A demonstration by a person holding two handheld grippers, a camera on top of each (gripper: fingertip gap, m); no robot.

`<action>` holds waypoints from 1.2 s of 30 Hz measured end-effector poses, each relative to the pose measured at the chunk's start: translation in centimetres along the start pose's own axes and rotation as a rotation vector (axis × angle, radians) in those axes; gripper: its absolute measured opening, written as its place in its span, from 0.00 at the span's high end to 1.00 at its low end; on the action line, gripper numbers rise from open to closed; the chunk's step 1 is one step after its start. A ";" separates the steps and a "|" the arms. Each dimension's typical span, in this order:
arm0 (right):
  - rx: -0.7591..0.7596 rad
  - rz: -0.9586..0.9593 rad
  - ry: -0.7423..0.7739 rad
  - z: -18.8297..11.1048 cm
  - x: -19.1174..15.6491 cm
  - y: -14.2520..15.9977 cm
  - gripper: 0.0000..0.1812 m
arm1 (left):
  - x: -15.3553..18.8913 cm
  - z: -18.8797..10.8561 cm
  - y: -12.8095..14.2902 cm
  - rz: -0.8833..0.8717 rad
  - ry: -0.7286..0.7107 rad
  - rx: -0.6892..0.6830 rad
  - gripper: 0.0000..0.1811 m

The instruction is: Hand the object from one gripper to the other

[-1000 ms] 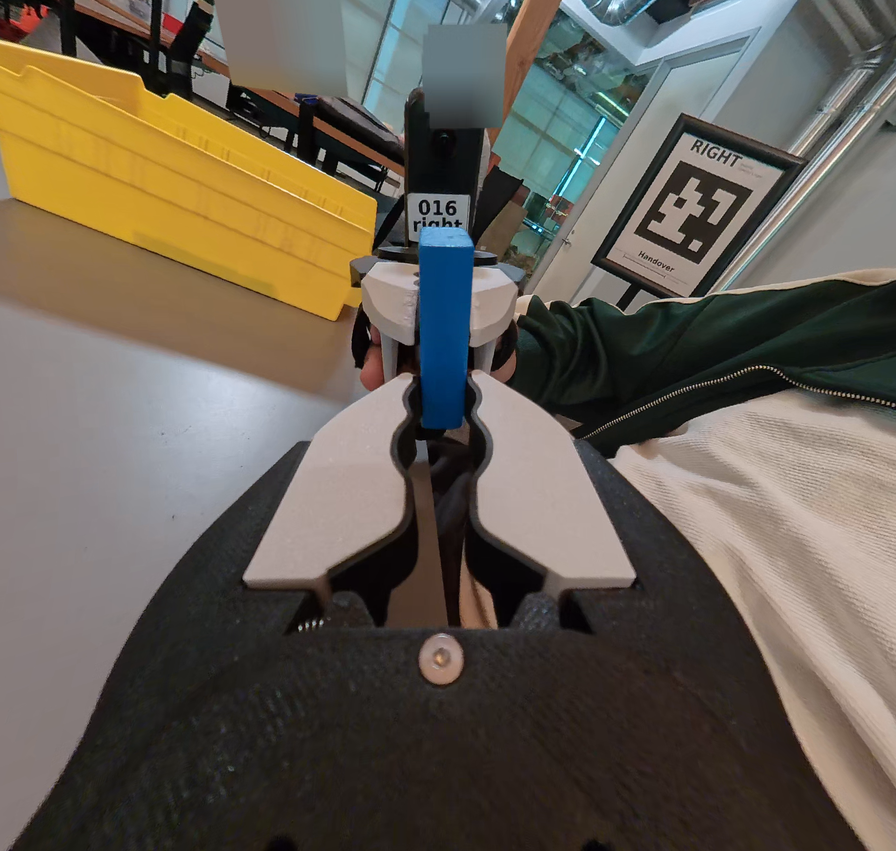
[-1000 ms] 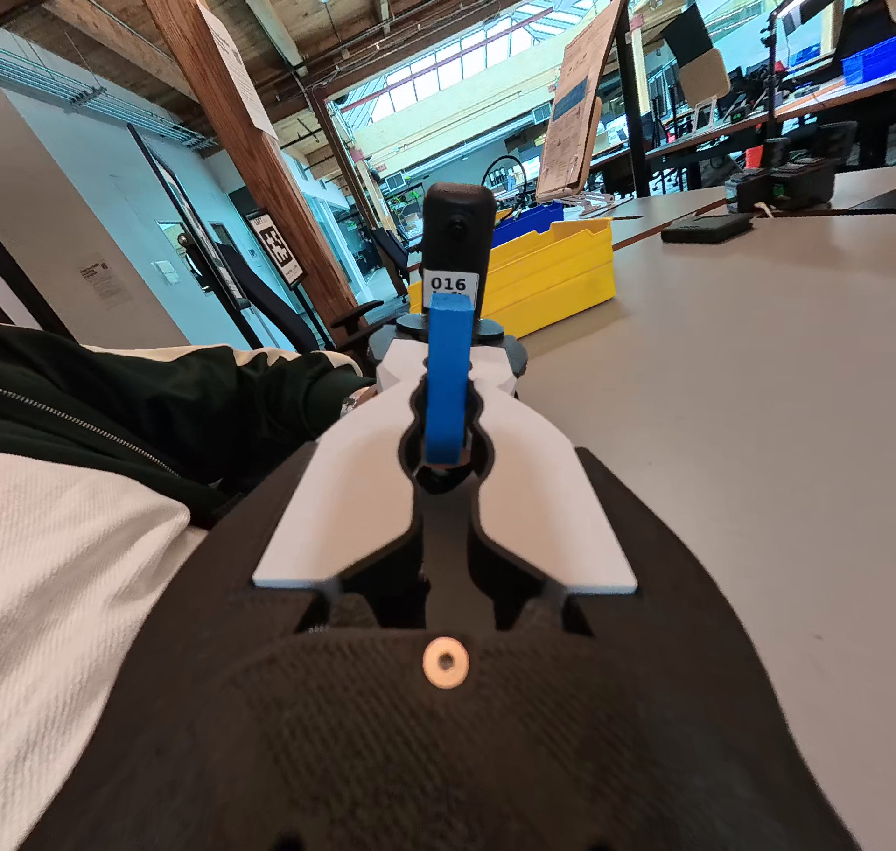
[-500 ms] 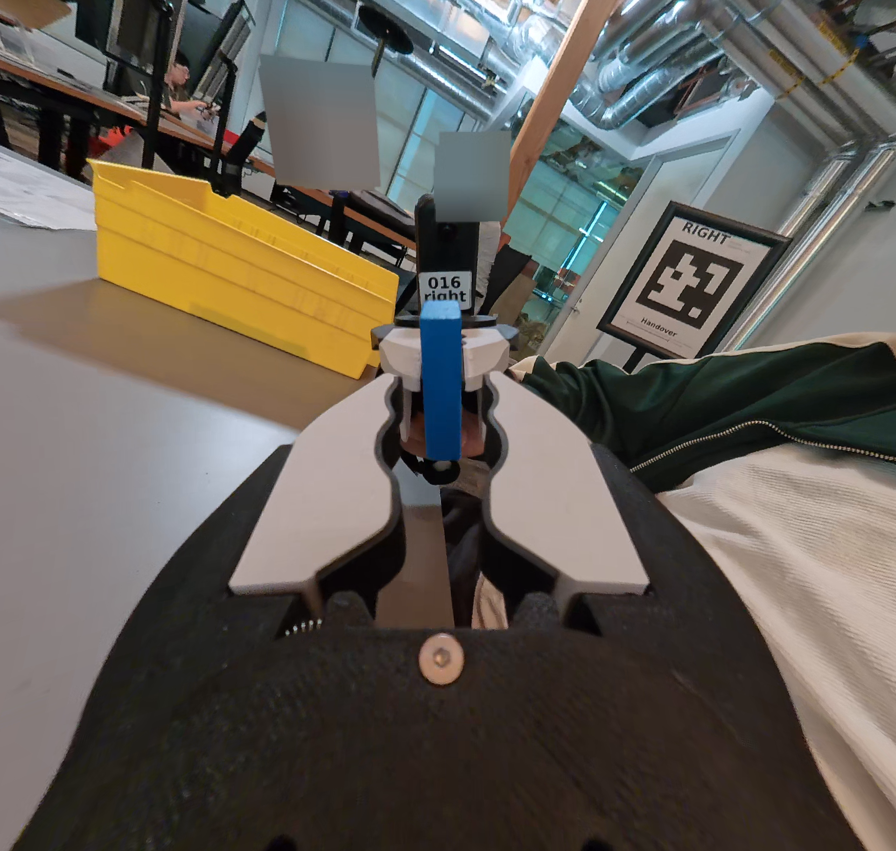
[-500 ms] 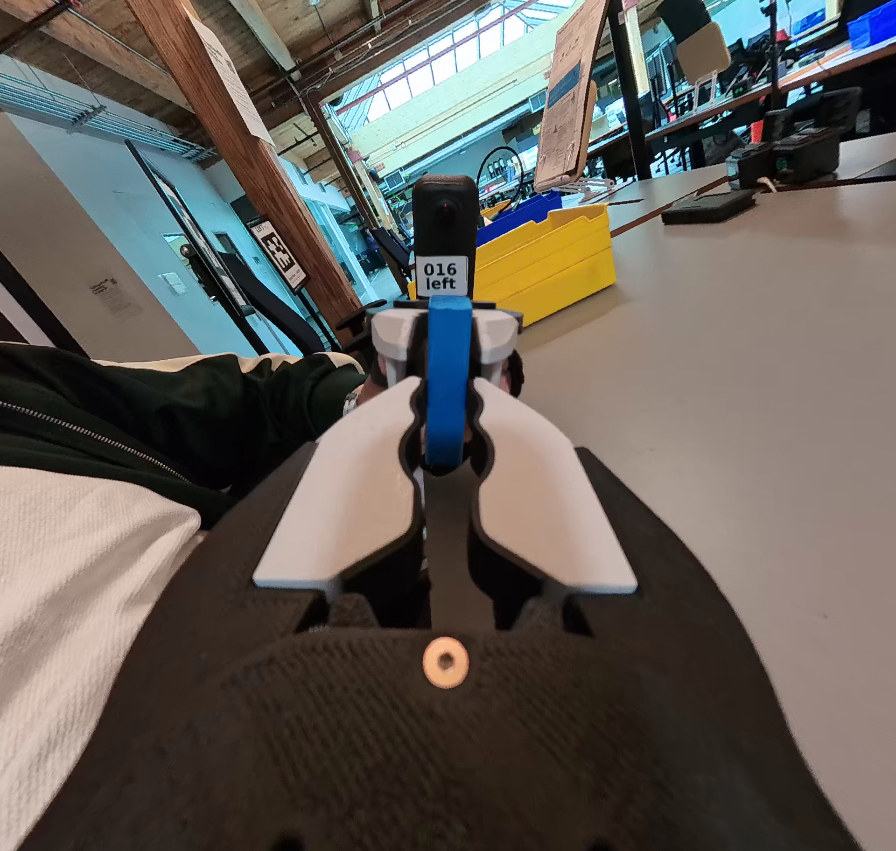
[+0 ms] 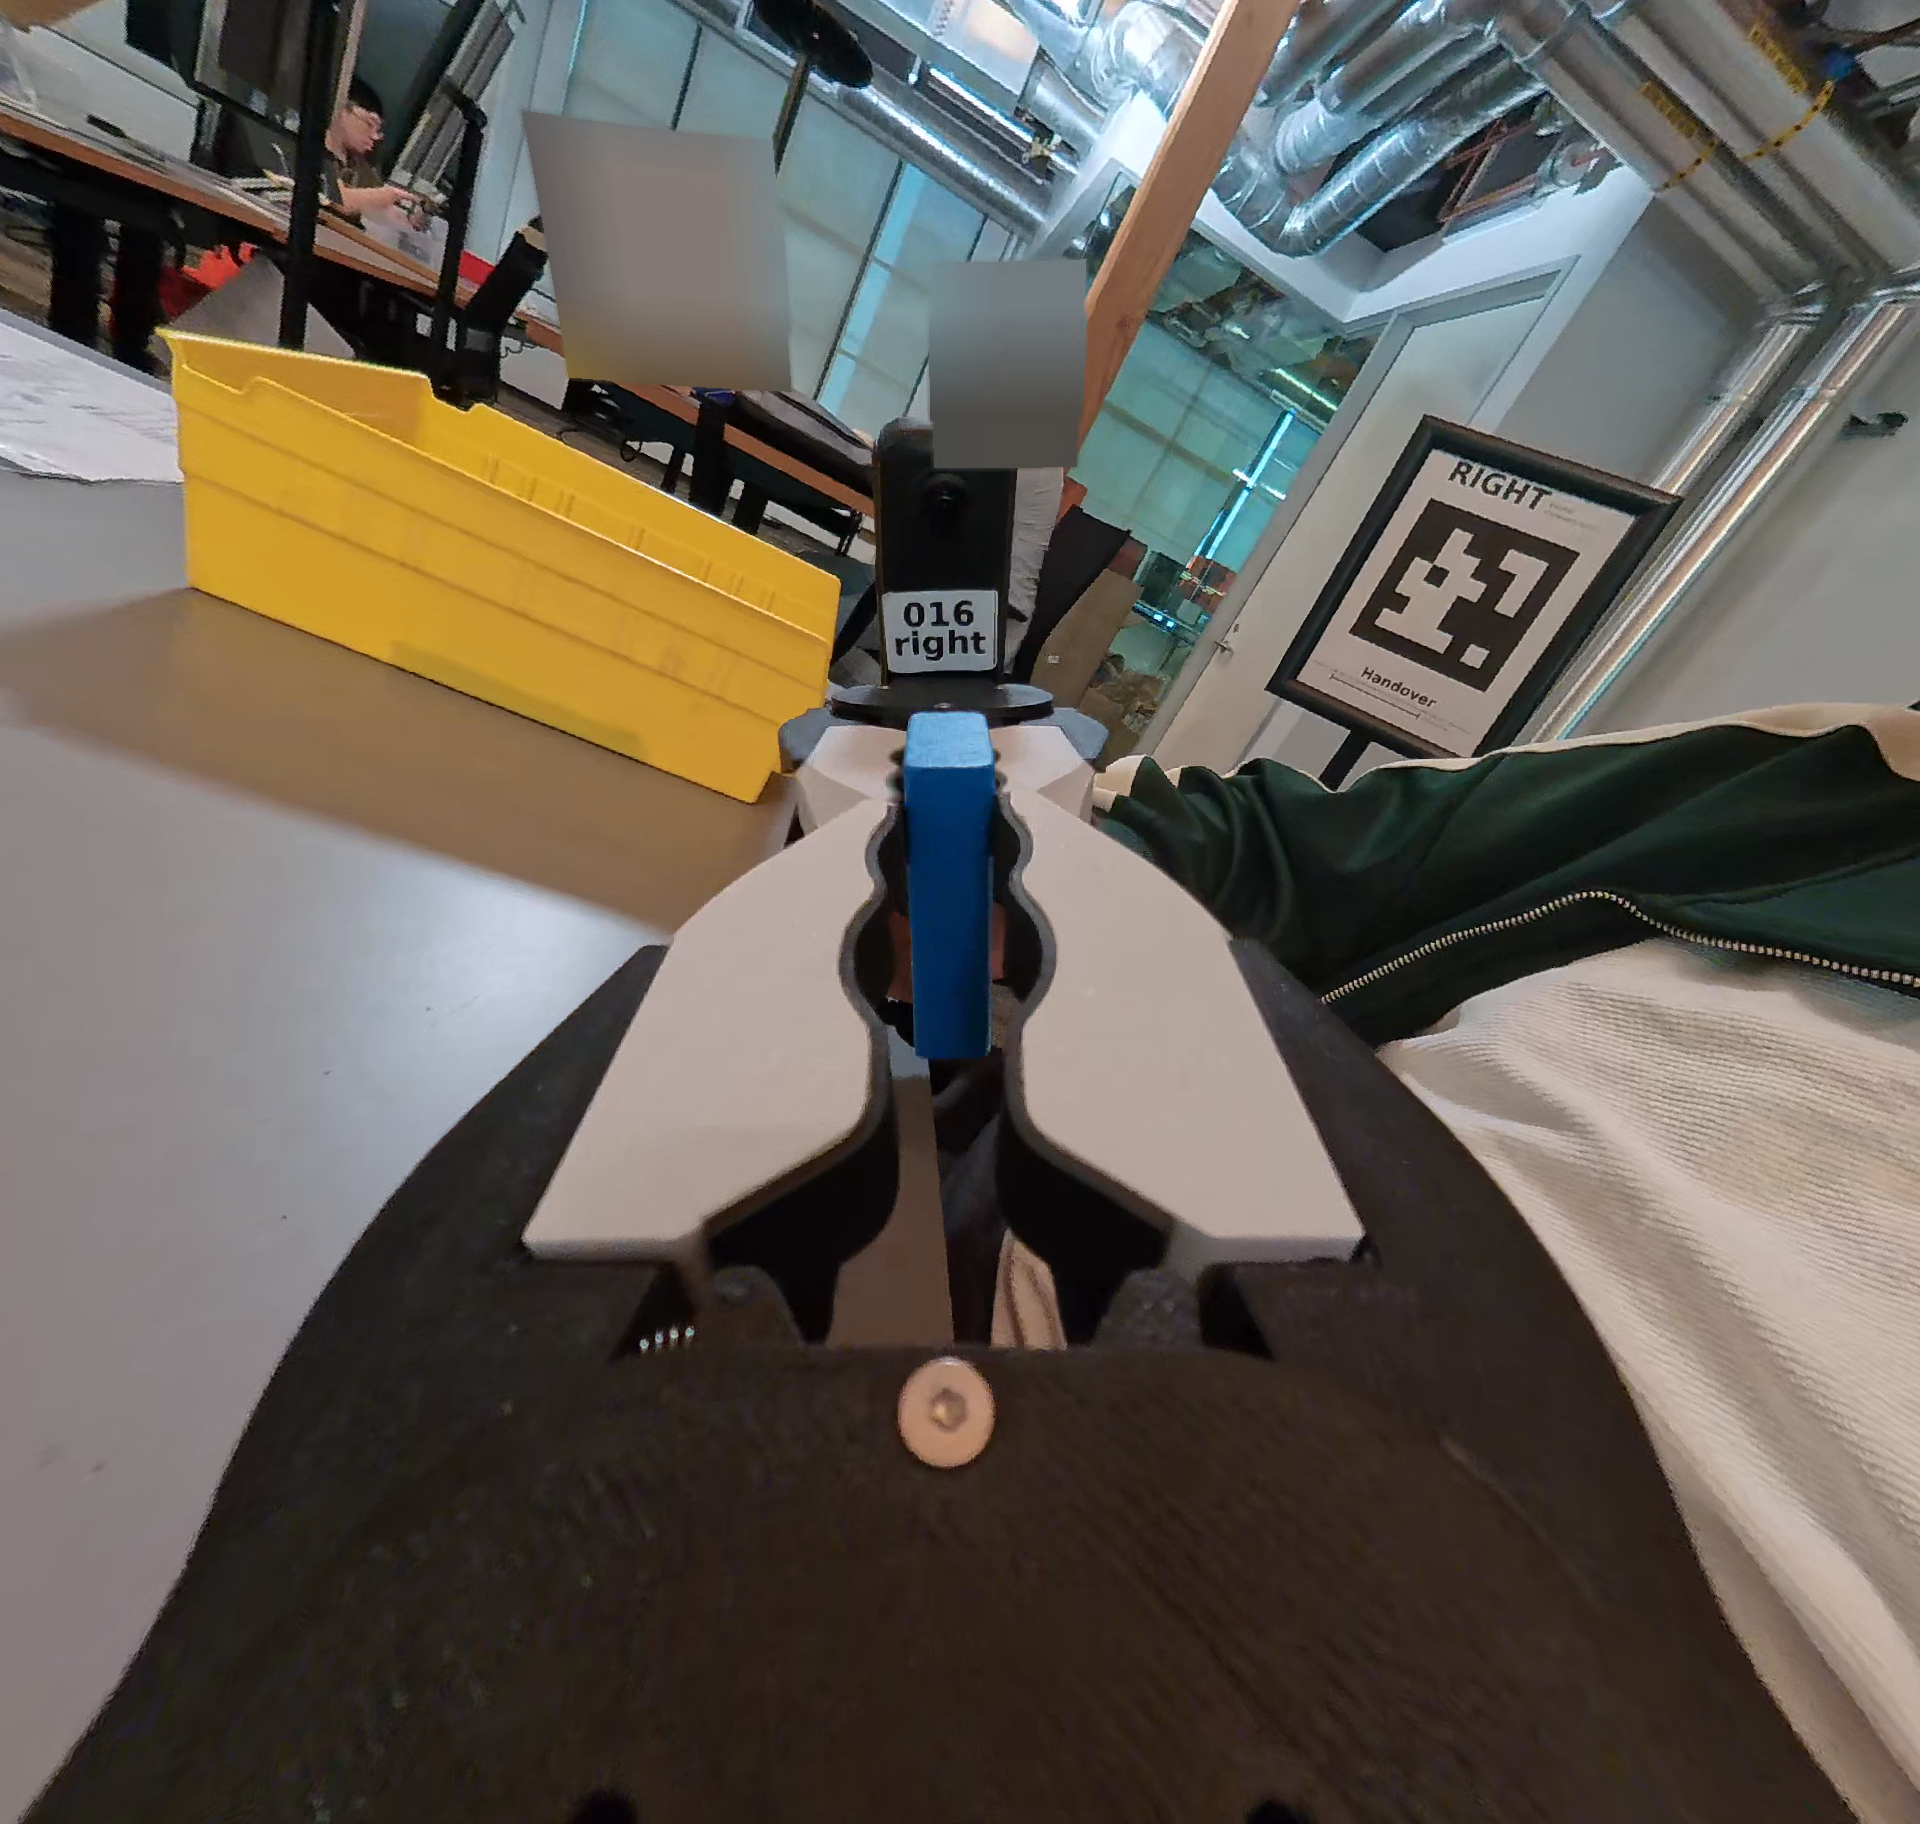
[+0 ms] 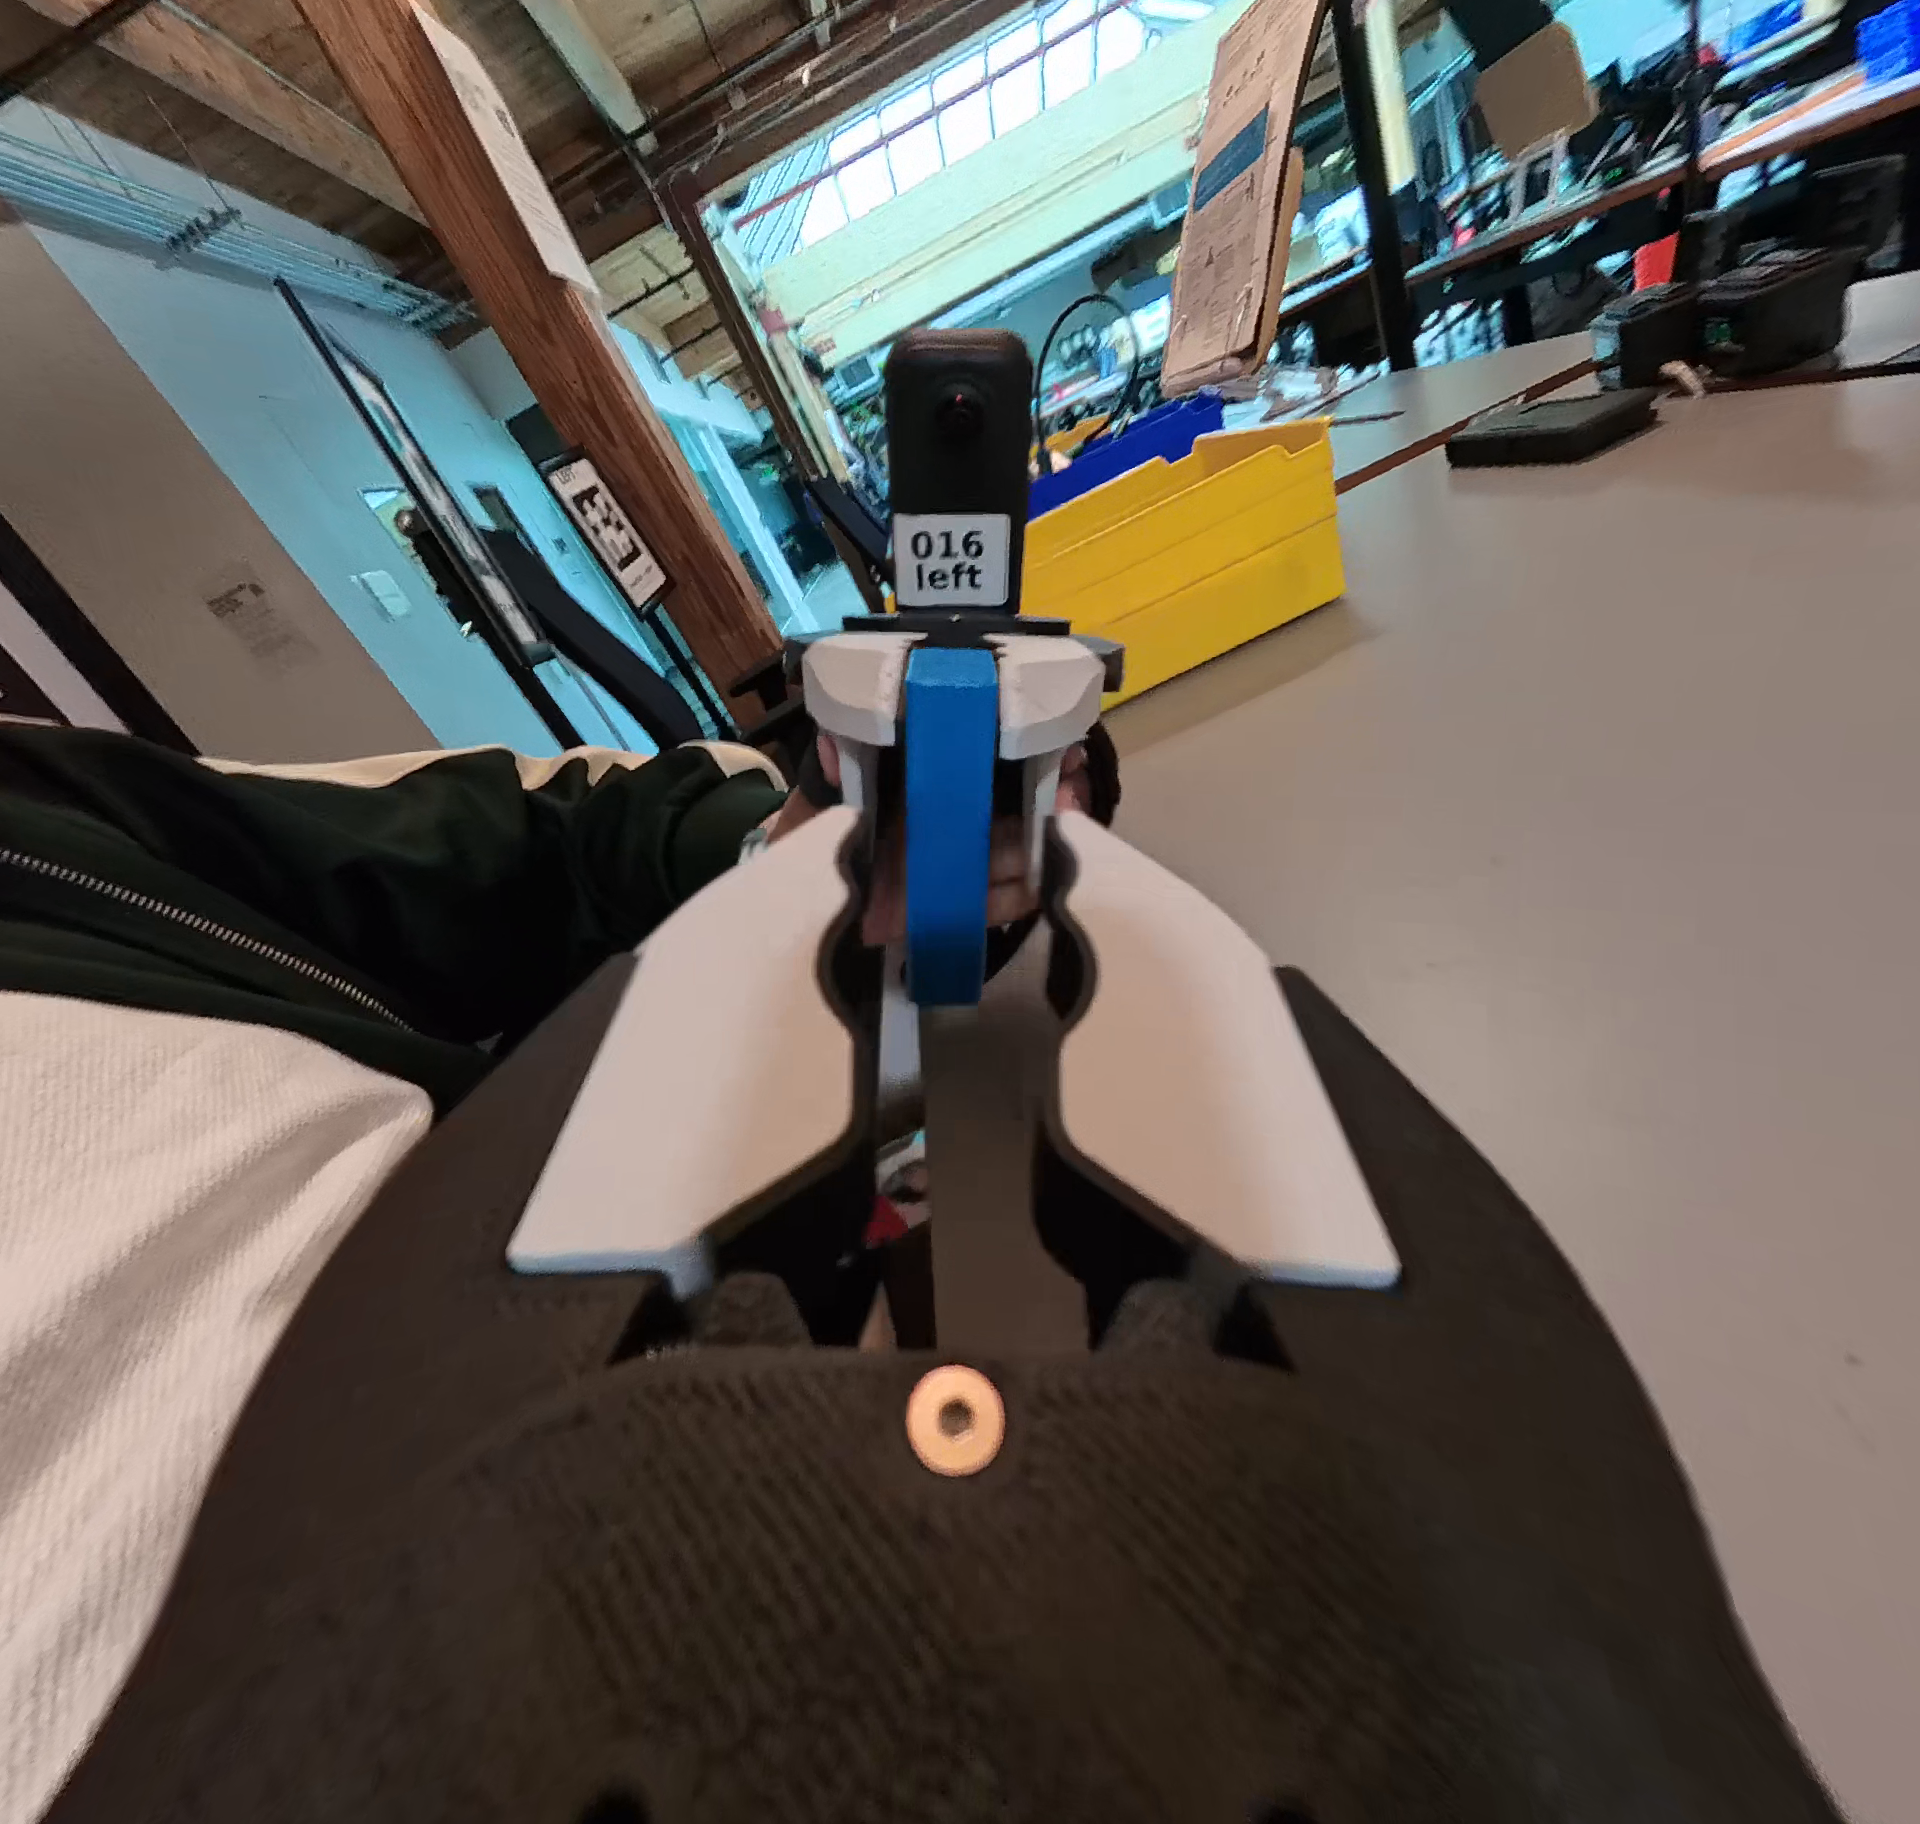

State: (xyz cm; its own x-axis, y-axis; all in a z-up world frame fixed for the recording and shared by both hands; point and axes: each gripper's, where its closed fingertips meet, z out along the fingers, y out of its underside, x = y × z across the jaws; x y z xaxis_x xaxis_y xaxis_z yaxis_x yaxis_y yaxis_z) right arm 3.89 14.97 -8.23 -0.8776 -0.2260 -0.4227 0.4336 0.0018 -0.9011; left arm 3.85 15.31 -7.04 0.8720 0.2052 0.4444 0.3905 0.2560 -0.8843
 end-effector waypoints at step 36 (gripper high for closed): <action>-0.077 -0.120 0.076 0.6 0.3 1.2 0.91 | -0.9 -0.6 -1.0 -0.066 -0.007 0.103 0.86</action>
State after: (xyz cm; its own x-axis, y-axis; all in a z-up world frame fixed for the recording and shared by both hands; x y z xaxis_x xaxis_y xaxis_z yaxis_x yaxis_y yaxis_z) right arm 4.26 14.34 -9.36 -0.9364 -0.1545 -0.3150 0.3103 0.0545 -0.9491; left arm 2.89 14.30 -6.63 0.8431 0.1908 0.5028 0.4145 0.3652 -0.8336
